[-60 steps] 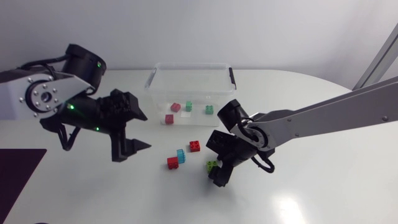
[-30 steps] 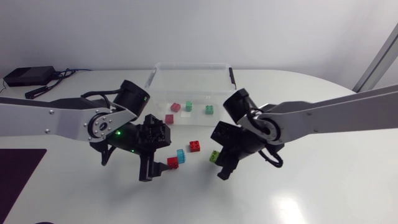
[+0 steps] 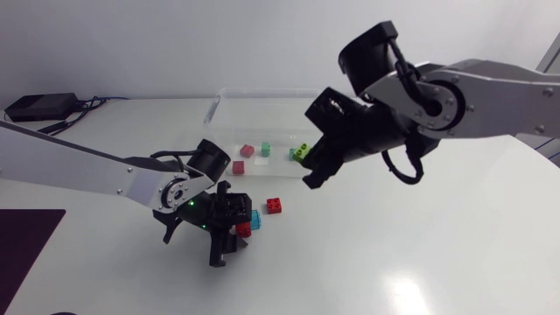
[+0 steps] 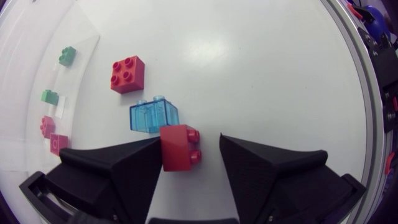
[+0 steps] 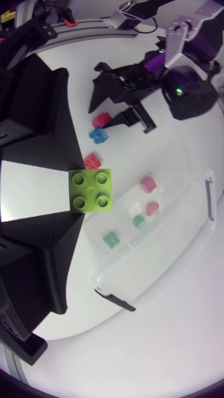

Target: Place the duplo bricks in the container

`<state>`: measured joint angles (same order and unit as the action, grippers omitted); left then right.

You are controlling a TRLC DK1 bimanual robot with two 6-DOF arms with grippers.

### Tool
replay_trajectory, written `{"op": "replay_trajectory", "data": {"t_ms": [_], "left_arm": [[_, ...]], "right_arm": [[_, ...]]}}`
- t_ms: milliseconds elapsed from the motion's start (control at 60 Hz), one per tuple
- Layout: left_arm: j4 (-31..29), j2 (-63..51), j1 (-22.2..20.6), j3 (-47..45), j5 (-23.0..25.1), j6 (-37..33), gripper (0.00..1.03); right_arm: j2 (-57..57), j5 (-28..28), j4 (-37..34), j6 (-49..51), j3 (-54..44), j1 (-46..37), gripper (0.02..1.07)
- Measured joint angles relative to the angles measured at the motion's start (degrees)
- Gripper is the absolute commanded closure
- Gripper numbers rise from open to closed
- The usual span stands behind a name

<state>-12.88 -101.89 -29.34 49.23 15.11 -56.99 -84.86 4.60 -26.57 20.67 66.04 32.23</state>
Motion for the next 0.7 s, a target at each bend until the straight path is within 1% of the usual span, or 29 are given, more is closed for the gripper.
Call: {"op": "replay_trajectory", "data": {"t_ms": [117,183,367,450,567,700], "left_arm": [[-0.1,0.1,0.0,0.0,-0.1,0.0,0.72],[-1.1,1.4,0.3,-0.5,-0.2,0.2,0.72],[-8.4,12.7,2.2,-0.8,0.5,0.2,0.72],[-12.7,18.3,3.1,0.1,0.9,0.2,0.72],[-17.1,24.1,4.0,2.8,0.9,0.4,0.72],[-20.8,27.7,4.6,7.6,1.1,0.9,0.72]], "right_arm": [[-2.2,-0.1,1.7,-1.9,5.2,-2.1,0.76],[-4.3,-0.2,2.6,-2.7,8.4,-3.2,0.76],[-11.3,-0.2,4.7,-4.5,15.3,-5.2,0.76],[-15.0,-0.2,6.0,-5.1,17.8,-5.9,0.76],[-20.2,-0.2,7.6,-5.7,21.4,-6.9,0.75],[-26.3,-0.2,8.6,-5.9,26.3,-7.8,0.75]]}}
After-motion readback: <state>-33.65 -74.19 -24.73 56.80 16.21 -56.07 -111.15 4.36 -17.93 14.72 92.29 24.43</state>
